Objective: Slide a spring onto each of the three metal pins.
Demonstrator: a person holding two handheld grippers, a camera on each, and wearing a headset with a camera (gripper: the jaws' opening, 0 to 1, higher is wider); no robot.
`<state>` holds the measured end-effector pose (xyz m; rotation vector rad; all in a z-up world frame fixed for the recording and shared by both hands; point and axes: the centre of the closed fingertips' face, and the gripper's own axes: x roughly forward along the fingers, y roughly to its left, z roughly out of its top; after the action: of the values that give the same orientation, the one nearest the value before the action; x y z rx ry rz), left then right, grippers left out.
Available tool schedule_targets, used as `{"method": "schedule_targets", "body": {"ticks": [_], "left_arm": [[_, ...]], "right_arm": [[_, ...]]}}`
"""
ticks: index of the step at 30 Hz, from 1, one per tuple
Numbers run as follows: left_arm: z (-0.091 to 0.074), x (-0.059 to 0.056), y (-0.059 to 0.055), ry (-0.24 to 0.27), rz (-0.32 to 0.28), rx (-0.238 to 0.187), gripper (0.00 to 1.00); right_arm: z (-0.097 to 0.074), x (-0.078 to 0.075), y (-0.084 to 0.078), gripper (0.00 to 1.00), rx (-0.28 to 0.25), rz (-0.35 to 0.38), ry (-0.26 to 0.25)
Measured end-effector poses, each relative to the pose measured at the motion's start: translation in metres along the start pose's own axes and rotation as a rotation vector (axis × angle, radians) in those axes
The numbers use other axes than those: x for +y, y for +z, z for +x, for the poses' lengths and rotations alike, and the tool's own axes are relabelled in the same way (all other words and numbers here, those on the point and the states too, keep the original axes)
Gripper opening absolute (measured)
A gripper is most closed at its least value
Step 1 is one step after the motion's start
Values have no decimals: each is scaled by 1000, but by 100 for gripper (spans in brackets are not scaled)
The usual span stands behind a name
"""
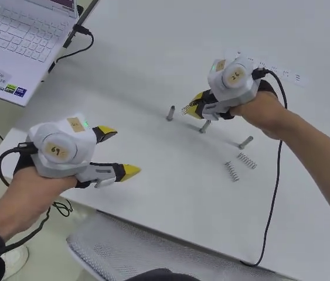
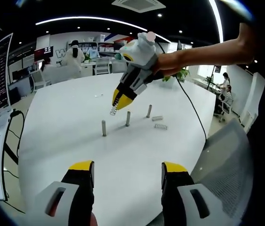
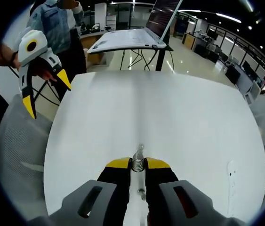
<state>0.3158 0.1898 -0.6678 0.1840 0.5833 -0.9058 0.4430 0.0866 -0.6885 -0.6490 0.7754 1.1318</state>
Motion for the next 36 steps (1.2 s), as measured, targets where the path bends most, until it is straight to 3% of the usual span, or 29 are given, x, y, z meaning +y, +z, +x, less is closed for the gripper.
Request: {"method": "schedule_targets", "body": {"ticks": [12,18,36], "left_arm": [[-3,-3,7,1,18,1,58],[-5,-1,6,6,22,3,58],[-13,7,2,29,-1,6,57]], "right_arm": [[11,-6,8,9,37,-42,29],[16,-5,7,9,67,-94,39],[35,-5,5,9,117,-160,78]]}}
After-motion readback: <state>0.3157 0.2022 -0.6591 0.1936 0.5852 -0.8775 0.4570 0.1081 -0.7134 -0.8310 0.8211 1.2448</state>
